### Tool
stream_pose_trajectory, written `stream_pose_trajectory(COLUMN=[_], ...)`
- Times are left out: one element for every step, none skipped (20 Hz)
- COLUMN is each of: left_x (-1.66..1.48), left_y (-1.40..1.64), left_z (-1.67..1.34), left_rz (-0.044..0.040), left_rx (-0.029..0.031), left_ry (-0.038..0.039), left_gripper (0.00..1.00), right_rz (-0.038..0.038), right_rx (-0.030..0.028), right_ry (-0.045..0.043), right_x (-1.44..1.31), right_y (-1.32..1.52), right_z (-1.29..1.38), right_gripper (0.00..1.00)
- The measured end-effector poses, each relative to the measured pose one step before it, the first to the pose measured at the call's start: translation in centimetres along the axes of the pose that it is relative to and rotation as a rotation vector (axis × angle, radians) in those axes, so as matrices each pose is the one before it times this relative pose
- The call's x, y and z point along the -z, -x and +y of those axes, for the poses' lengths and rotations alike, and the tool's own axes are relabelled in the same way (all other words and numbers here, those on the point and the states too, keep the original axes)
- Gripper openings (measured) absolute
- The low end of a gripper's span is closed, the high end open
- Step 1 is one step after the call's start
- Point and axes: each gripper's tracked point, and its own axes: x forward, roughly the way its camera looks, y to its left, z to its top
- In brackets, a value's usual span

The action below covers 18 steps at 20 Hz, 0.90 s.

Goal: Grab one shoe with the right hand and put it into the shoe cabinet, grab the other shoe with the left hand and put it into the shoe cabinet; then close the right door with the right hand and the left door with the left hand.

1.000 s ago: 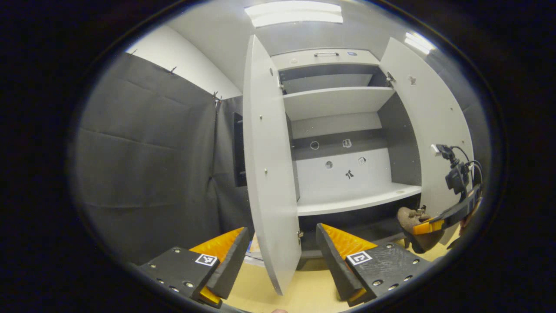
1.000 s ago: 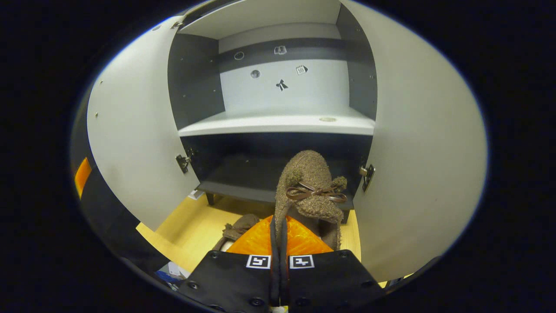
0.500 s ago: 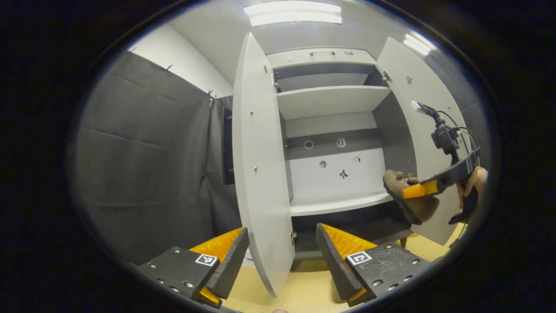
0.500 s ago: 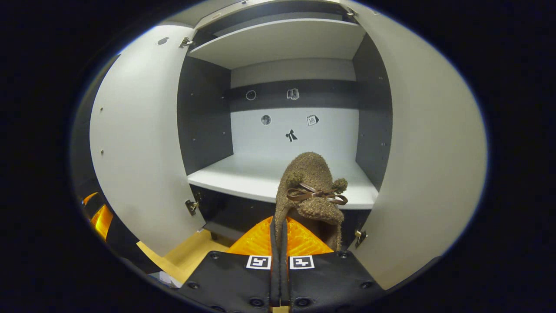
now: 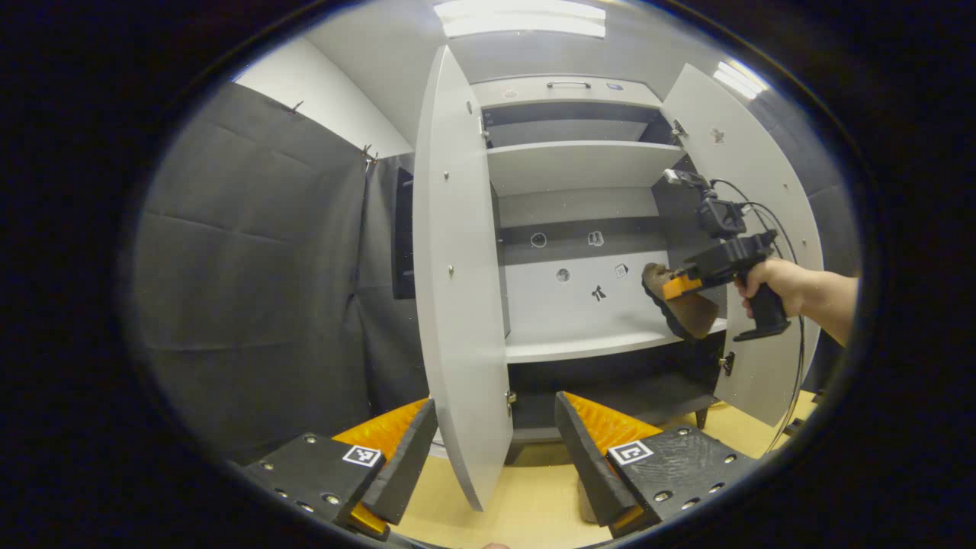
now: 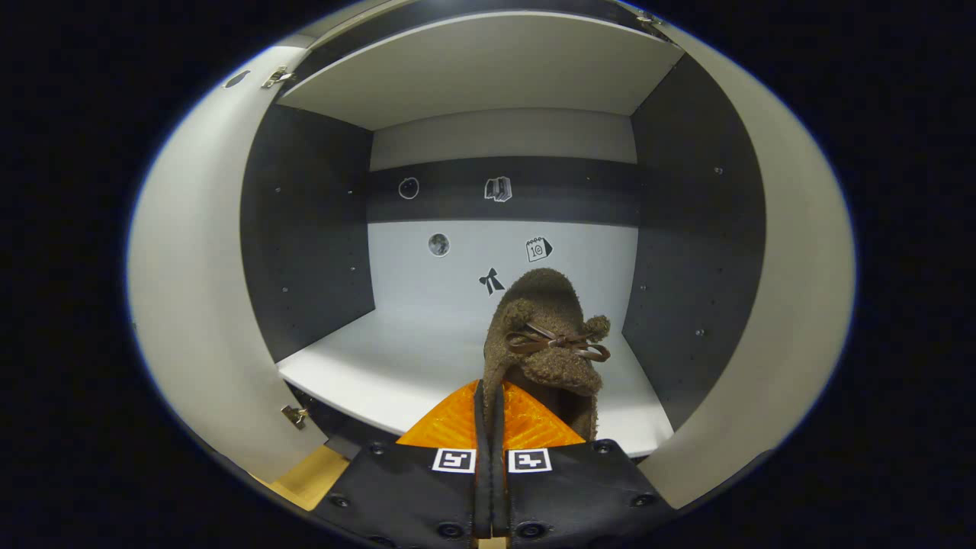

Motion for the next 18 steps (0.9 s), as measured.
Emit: stream_pose_trajectory(left_x=[0.283,0.404,0.353,0.203,0.063,-0.003,0.016,0.176,0.111,0.286,0.221,0.34,0.291,0.315,0.366,0.459,0.574,0.733], left_y=[0.292,0.443,0.229,-0.054,-0.351,-0.156,-0.12,-0.133,-0.287,-0.284,-0.382,-0.398,-0.451,-0.503,-0.507,-0.676,-0.671,-0.549], left_z=[-0.322,-0.364,-0.357,-0.331,-0.247,-0.14,-0.212,-0.185,-0.242,-0.33,-0.549,-0.486,-0.428,-0.568,-0.473,-0.459,-0.437,-0.285], left_rz=[0.0087,0.00423,0.00485,0.00477,0.00439,0.00258,0.00237,0.00426,0.00588,0.00711,0.00958,0.01061,0.00906,0.00758,0.00944,0.01028,0.01493,0.01771], left_rx=[0.01199,0.00921,0.01034,0.01033,0.00892,0.00633,0.00726,0.00786,0.00858,0.01259,0.02028,0.01672,0.0168,0.01977,0.01938,0.01797,0.01864,0.01648], left_ry=[0.00516,0.00331,0.00216,0.00105,-0.00018,-0.00074,0.00108,0.00306,0.00326,0.00247,0.00044,0.00192,0.00177,0.00268,0.00205,0.00371,0.00557,0.00289], left_gripper=[0.91,0.91,0.91,0.92,0.92,0.92,0.92,0.92,0.92,0.92,0.91,0.91,0.91,0.91,0.92,0.91,0.91,0.91], right_rz=[0.01497,0.01193,0.01995,0.01852,0.01094,0.0045,-0.01891,-0.02117,-0.02519,-0.01875,-0.02743,-0.0408,-0.04163,-0.04119,-0.03654,-0.03132,-0.02168,-0.01548], right_rx=[0.01324,0.00832,0.00934,0.00581,-0.00138,-0.00244,0.00819,-0.00108,0.00364,0.00117,-0.006,-0.0052,-0.00125,0.00183,0.00654,0.00398,-0.00007,0.0057], right_ry=[0.00458,-0.00615,-0.00842,-0.00572,-0.0101,0.00122,0.01093,0.00922,0.00719,0.00569,-0.00634,-0.0071,0.00405,0.01057,0.01471,0.01527,0.0131,0.00755], right_x=[-0.124,-0.287,0.132,0.107,0.048,-0.045,-0.366,-0.576,-0.529,-0.433,-0.505,-0.891,-0.854,-0.581,-0.623,-0.49,-0.383,-0.078], right_y=[-1.012,-1.191,-0.688,-0.703,-0.602,-0.254,-0.181,0.233,0.514,0.655,1.047,1.221,1.321,1.431,1.309,1.374,1.394,1.429], right_z=[-0.356,-0.155,-0.187,-0.038,0.026,0.054,-0.124,0.08,0.115,0.058,0.34,0.213,0.153,-0.244,-0.122,-0.01,0.067,-0.117], right_gripper=[0.01,0.01,0.01,0.02,0.02,0.02,0.1,0.21,0.46,0.53,0.68,0.82,0.96,0.96,0.98,0.97,0.98,0.98])
